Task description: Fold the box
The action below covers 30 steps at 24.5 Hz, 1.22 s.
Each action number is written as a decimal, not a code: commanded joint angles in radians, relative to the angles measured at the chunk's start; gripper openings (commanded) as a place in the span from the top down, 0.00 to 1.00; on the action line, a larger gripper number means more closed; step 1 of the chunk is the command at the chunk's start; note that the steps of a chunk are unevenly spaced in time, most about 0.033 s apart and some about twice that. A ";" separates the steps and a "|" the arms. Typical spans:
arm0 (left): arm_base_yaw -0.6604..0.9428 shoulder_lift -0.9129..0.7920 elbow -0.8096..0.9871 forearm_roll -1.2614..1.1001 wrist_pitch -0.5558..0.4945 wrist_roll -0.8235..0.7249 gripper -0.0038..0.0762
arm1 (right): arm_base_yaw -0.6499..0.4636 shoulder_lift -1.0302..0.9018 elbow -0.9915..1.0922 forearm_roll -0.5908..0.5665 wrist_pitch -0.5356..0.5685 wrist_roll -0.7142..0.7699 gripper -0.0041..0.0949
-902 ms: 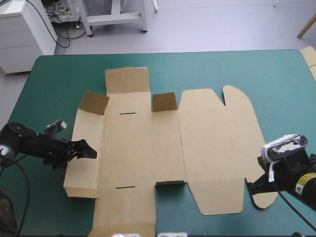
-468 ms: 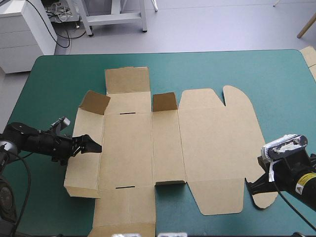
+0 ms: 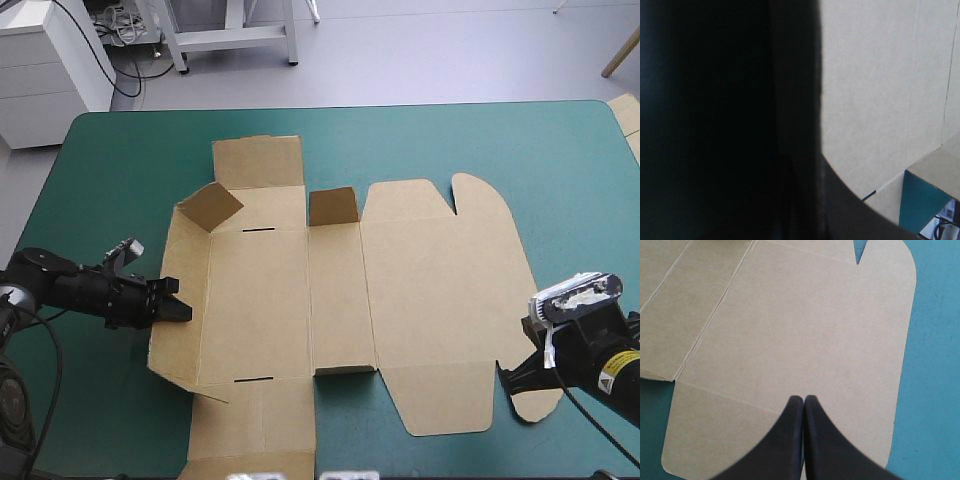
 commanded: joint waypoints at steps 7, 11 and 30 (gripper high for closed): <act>-0.011 -0.027 -0.052 -0.037 0.098 0.006 0.96 | -0.003 0.000 -0.024 -0.008 -0.053 -0.008 0.98; -0.123 -0.027 -0.197 0.090 0.098 -0.024 0.96 | -0.003 0.000 -0.024 -0.008 -0.053 -0.008 0.98; -0.809 0.143 -0.844 1.113 -0.078 0.065 0.96 | -0.003 0.000 -0.024 -0.008 -0.060 -0.012 0.98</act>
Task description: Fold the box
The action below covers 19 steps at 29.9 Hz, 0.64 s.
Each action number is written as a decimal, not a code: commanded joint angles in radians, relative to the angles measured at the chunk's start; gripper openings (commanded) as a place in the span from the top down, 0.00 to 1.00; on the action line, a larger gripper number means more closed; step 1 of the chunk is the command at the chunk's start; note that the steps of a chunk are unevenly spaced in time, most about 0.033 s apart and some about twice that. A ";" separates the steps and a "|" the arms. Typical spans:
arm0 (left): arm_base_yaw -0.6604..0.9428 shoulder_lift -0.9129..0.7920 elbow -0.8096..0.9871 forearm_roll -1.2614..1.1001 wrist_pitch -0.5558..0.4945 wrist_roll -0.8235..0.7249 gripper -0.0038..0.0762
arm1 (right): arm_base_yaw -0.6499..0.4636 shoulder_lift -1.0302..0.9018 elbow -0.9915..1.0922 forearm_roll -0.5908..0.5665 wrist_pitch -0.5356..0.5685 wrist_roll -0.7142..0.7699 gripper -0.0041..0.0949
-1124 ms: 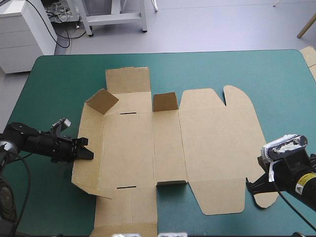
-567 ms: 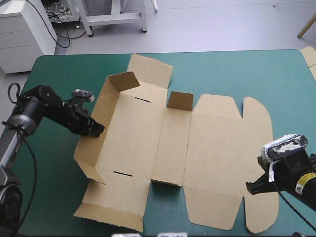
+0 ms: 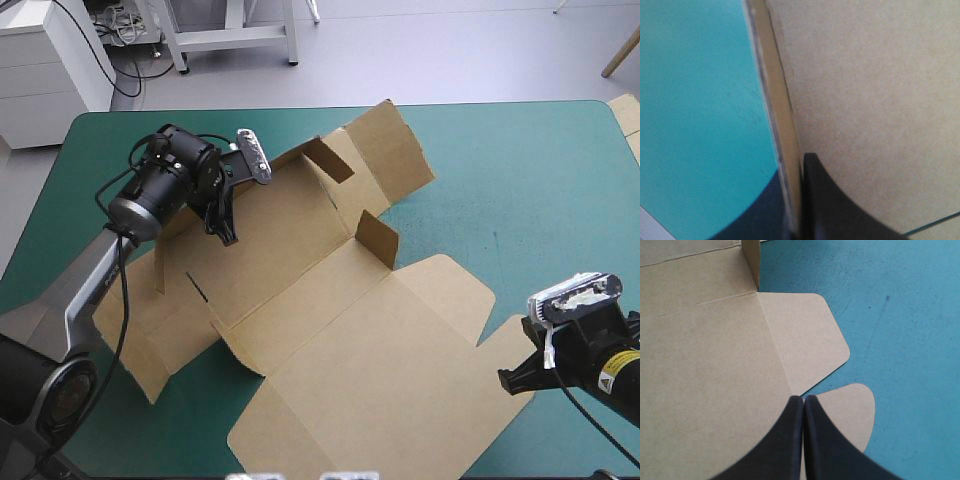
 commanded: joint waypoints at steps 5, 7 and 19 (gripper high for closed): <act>-0.112 -0.004 -0.033 0.182 -0.157 0.052 0.96 | -0.003 0.002 -0.024 -0.008 -0.060 -0.004 0.98; -0.152 -0.002 -0.033 0.238 -0.181 0.052 0.96 | -0.003 0.002 -0.024 -0.008 -0.060 -0.002 0.98; -0.373 -0.042 0.081 0.462 -0.253 -0.128 0.96 | -0.003 0.002 -0.024 0.000 -0.046 -0.002 0.98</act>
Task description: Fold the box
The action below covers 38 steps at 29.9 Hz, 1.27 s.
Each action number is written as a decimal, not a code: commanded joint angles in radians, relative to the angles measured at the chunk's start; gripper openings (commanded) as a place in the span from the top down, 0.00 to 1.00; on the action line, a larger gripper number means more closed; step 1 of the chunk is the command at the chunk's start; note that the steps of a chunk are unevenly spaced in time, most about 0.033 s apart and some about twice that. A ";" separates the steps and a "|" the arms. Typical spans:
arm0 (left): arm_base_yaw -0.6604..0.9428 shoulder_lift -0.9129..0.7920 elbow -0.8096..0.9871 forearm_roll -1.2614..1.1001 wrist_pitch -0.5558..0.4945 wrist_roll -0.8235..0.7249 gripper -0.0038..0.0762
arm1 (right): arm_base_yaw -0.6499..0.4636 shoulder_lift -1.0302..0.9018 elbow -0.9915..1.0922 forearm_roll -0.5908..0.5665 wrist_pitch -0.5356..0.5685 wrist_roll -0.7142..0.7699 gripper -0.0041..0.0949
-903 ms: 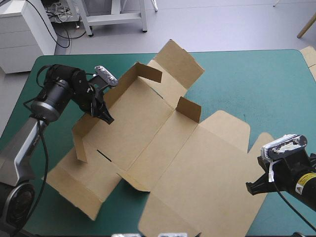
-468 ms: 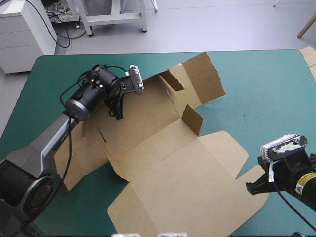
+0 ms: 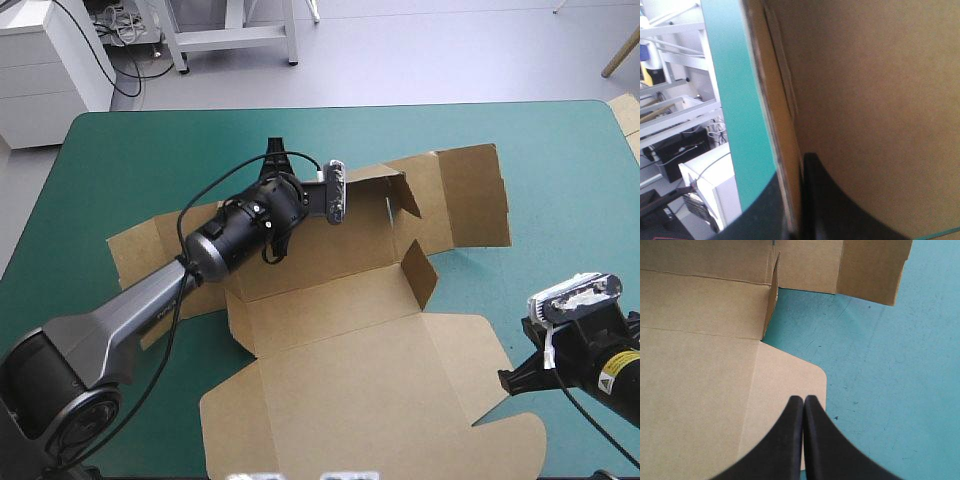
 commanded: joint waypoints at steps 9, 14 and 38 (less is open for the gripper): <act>-0.196 -0.178 0.168 0.358 -0.130 -0.317 0.96 | -0.003 0.002 -0.024 0.015 -0.048 0.011 0.98; -0.259 -0.244 0.279 0.419 -0.172 -0.446 0.96 | -0.003 0.002 -0.024 0.017 -0.054 0.098 0.98; -0.422 -0.281 0.560 0.939 -0.048 -0.987 0.96 | -0.003 0.010 -0.024 -0.089 -0.066 0.104 0.02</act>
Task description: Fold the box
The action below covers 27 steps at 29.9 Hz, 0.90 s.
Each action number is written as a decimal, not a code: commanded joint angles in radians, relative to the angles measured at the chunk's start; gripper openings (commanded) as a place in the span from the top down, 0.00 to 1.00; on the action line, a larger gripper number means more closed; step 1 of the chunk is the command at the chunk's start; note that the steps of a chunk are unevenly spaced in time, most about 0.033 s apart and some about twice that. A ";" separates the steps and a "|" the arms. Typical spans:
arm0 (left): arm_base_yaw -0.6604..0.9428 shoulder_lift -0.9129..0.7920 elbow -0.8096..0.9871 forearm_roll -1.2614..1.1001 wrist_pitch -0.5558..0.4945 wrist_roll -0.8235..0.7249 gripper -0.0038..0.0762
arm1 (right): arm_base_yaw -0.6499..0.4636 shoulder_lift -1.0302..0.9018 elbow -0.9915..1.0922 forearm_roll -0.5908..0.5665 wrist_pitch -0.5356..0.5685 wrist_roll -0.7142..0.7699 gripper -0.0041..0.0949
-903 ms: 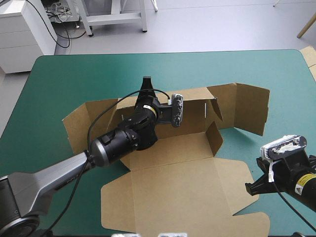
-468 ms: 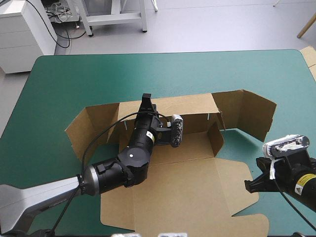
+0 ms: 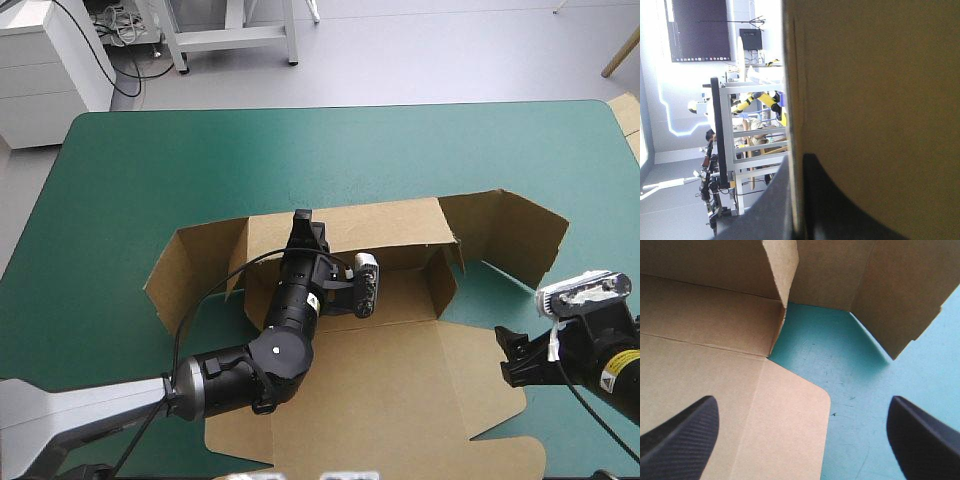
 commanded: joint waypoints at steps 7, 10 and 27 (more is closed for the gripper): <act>-0.022 -0.045 -0.024 0.090 0.057 -0.065 0.96 | -0.003 0.098 -0.047 -0.091 -0.115 0.129 0.02; -0.022 -0.045 -0.024 0.106 0.057 -0.067 0.96 | -0.003 0.199 -0.110 -0.109 -0.146 0.166 0.02; -0.022 -0.045 -0.024 0.106 0.055 -0.067 0.96 | -0.382 0.792 -0.721 0.289 -0.021 -0.213 0.02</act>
